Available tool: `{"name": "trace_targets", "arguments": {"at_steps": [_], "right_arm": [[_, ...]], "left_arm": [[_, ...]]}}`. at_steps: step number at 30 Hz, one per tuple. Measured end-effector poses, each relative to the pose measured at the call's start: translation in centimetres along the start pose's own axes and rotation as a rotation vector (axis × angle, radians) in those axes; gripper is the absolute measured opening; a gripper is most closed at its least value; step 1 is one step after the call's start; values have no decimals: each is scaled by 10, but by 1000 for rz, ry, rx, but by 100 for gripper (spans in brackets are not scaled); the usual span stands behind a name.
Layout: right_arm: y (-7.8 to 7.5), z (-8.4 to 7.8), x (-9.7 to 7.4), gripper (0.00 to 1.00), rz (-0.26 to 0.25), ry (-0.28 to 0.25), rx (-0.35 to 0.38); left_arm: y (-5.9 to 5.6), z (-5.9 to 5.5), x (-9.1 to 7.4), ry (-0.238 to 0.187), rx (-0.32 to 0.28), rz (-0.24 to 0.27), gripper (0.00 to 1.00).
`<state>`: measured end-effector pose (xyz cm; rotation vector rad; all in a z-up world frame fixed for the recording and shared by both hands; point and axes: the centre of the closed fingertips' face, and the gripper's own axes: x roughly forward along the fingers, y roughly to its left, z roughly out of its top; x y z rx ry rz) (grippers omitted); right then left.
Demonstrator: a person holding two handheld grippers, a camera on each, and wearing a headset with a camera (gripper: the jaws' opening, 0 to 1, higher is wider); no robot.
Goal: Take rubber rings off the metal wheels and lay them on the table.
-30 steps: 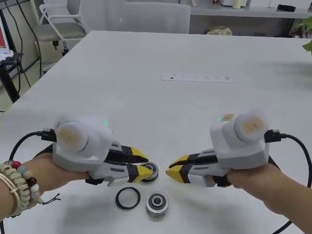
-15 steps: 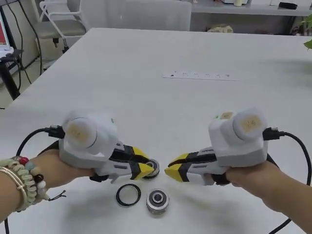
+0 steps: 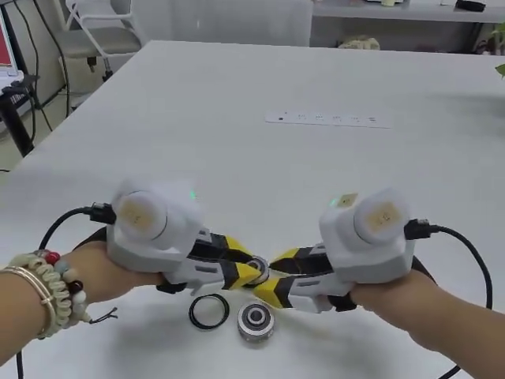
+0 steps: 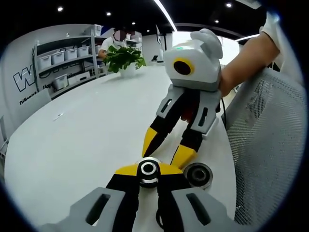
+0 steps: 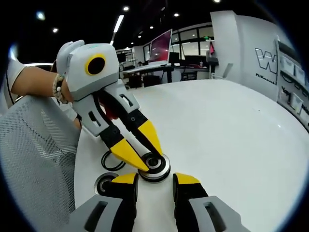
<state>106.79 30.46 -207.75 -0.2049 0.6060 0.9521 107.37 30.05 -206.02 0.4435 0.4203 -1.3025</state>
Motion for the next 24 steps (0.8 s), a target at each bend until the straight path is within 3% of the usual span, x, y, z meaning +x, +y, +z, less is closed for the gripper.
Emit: {"name": "trace_targets", "arguments": {"at_steps": [4, 11, 12, 13, 15, 24], "right_arm": [[1, 0, -1, 22, 20, -12, 37], [3, 0, -3, 18, 37, 4, -26], [2, -4, -5, 15, 34, 33, -62], [4, -3, -5, 13, 38, 21, -50], [-1, -7, -8, 3, 28, 44, -79], [-3, -5, -7, 0, -2, 52, -78]], "left_arm": [[0, 0, 0, -3, -2, -1, 8], [-1, 0, 0, -7, -8, 0, 8], [0, 0, 0, -8, -9, 1, 8], [0, 0, 0, -7, -10, 2, 8], [0, 0, 0, -8, -15, 5, 8], [0, 0, 0, -7, -24, 10, 8]]}}
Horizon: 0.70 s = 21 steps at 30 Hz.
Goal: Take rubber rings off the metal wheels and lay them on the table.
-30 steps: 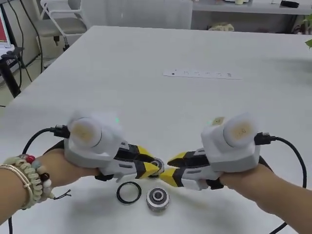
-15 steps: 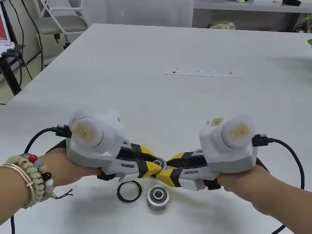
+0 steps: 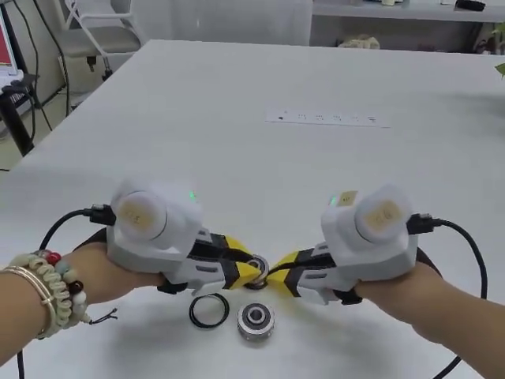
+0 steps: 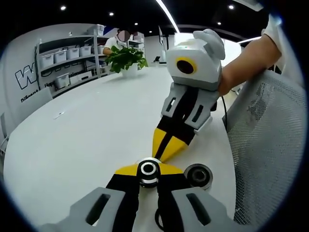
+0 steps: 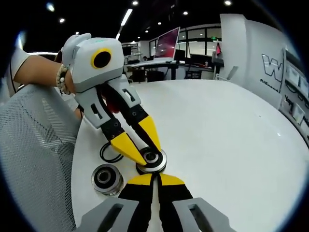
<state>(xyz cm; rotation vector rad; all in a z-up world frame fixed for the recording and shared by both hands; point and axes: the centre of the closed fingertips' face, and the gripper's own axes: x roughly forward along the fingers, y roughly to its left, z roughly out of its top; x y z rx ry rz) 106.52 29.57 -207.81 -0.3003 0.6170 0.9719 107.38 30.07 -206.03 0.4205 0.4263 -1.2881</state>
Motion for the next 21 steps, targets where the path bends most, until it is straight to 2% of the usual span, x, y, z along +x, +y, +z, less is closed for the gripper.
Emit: {"name": "trace_targets", "arguments": {"at_steps": [6, 11, 13, 17, 19, 21], "right_arm": [[-3, -1, 0, 0, -14, 12, 61], [-7, 1, -4, 0, -27, 1, 107], [-8, 1, -5, 0, -26, -7, 163], [-10, 11, -10, 0, -2, -77, 304], [-11, 8, -10, 0, -9, -55, 299], [-10, 8, -10, 0, -8, -58, 303]], "left_arm": [[-1, 0, 0, 1, 4, -1, 8], [-2, 0, 0, 1, 4, -7, 8], [-2, 0, 1, 0, 8, -9, 8], [-3, 1, 2, -4, 9, -10, 8], [-4, 2, 2, -7, 14, -8, 8], [-4, 2, 2, -9, 17, -10, 8]]}}
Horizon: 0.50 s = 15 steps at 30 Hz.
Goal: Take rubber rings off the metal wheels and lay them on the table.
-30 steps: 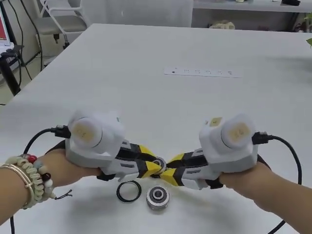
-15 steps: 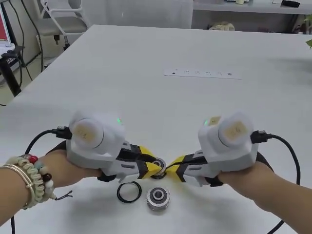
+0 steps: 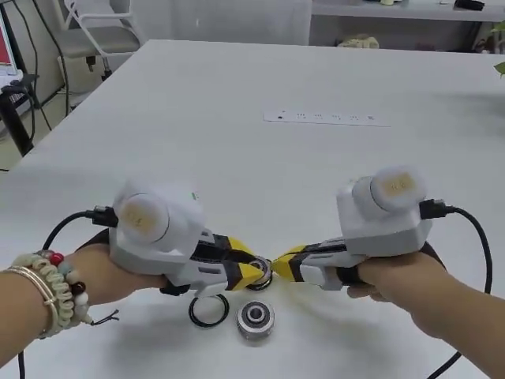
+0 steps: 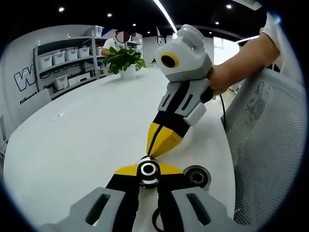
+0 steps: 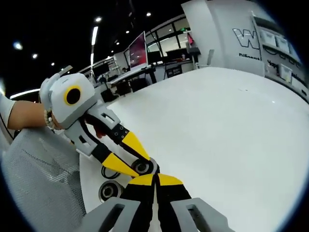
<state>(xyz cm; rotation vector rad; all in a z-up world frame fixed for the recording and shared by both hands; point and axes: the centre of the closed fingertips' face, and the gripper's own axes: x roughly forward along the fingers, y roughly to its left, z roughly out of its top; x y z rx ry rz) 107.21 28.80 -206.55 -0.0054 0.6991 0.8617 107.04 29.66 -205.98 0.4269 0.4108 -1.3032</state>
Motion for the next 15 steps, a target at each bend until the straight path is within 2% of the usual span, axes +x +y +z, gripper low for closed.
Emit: {"name": "trace_targets", "arguments": {"at_steps": [9, 15], "right_arm": [[3, 3, 0, 0, 0, 3, 65], [5, 5, 1, 0, 2, 4, 59]], "left_arm": [[1, 0, 0, 5, 3, 3, 8], [1, 0, 0, 3, 4, 0, 8]]}}
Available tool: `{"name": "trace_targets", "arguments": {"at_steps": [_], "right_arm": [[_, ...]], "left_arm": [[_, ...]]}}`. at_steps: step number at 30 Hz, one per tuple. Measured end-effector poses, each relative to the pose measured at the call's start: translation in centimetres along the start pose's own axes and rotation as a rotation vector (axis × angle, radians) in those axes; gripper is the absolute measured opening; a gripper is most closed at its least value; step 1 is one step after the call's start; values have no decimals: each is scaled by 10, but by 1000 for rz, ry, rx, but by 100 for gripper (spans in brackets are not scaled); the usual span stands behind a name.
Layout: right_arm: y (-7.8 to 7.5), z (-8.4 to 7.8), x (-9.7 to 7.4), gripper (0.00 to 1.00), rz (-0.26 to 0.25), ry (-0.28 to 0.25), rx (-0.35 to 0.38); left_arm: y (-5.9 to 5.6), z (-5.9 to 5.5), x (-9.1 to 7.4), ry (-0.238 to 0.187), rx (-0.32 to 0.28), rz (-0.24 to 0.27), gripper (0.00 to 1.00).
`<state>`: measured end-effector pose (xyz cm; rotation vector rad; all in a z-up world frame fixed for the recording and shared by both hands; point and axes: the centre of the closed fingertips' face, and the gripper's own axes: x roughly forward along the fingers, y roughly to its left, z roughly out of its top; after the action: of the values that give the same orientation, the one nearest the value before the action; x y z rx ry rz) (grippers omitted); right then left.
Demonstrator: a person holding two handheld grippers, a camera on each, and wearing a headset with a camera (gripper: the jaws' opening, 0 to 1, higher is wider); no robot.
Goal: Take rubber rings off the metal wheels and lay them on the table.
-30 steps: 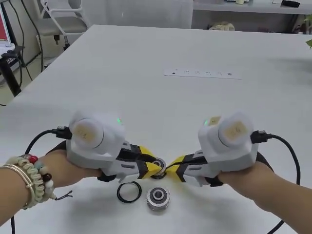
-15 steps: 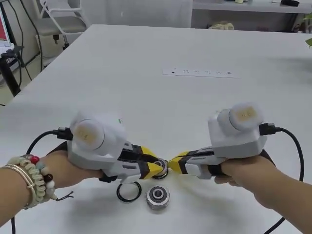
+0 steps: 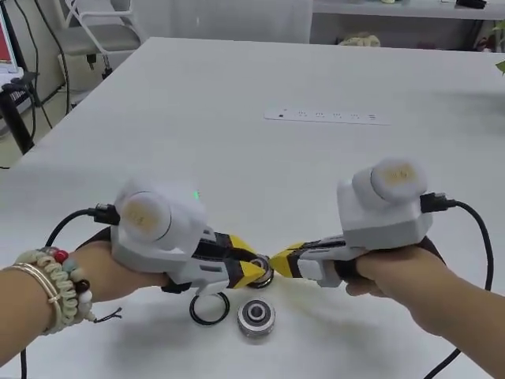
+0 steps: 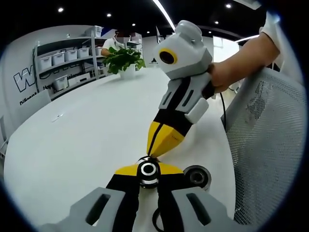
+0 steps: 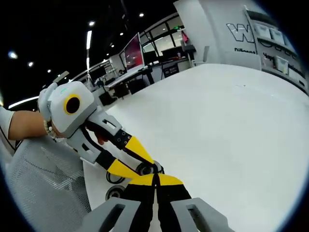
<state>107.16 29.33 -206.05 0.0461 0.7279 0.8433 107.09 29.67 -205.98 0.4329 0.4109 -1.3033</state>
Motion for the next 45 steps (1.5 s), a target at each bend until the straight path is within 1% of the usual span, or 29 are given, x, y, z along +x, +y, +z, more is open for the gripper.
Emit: {"name": "trace_targets", "arguments": {"at_steps": [5, 7, 10, 11, 12, 15, 16, 21, 22, 25, 27, 29, 30, 31, 34, 36, 37, 39, 43, 45], "right_arm": [[4, 2, 0, 0, 7, -3, 2], [6, 3, 0, 0, 19, -8, 1], [15, 14, -1, 0, 47, -51, 0], [11, 11, 1, 0, 23, -25, -48], [13, 10, 1, 0, 26, -25, -56], [8, 10, 0, 0, 30, -35, 3], [7, 9, 0, 0, 28, -35, 7], [2, 5, 0, 0, 12, -24, 29], [2, 4, 1, 0, 11, -21, 31], [2, 3, 1, 0, 8, -17, 36], [2, 4, 1, 0, 12, -17, 41], [2, 4, 1, 0, 19, -18, 46], [2, 3, 0, 0, 21, -16, 51], [2, 2, 0, 0, 22, -14, 52], [1, 3, -1, 0, 20, -17, 52], [1, 5, -2, 0, 22, -25, 56], [1, 6, -3, 0, 21, -29, 57], [2, 7, -4, 0, 22, -33, 55], [3, 10, -5, 0, 23, -43, 53], [3, 12, -5, 0, 27, -50, 57]], "left_arm": [[0, 0, 0, -1, -1, -1, 8], [0, 0, 0, -2, -5, 1, 8], [2, 0, 1, -2, -9, 9, 8], [2, 0, 1, -2, -10, 9, 8], [2, 0, 1, -2, -13, 9, 8], [2, 0, 1, -3, -15, 11, 8], [2, 0, 1, -1, -33, 15, 8], [1, 1, 2, -2, -36, 13, 8], [1, 1, 3, 1, -45, 7, 8], [0, 1, 1, 35, -43, -13, 8], [-1, 3, -2, 32, -29, -24, 11], [-4, 8, -6, 24, -42, -42, 15], [-6, 12, -8, 14, -35, -53, 17], [-8, 15, -9, 6, -21, -61, 20], [-11, 25, -12, -5, -5, -74, 29], [-14, 30, -16, -11, 16, -85, 35], [-17, 32, -19, -11, 37, -101, 39], [-22, 34, -26, -1, 72, -124, 44], [-21, 44, -41, -11, 75, -127, 51], [-21, 49, -49, -20, 83, -120, 55]]}}
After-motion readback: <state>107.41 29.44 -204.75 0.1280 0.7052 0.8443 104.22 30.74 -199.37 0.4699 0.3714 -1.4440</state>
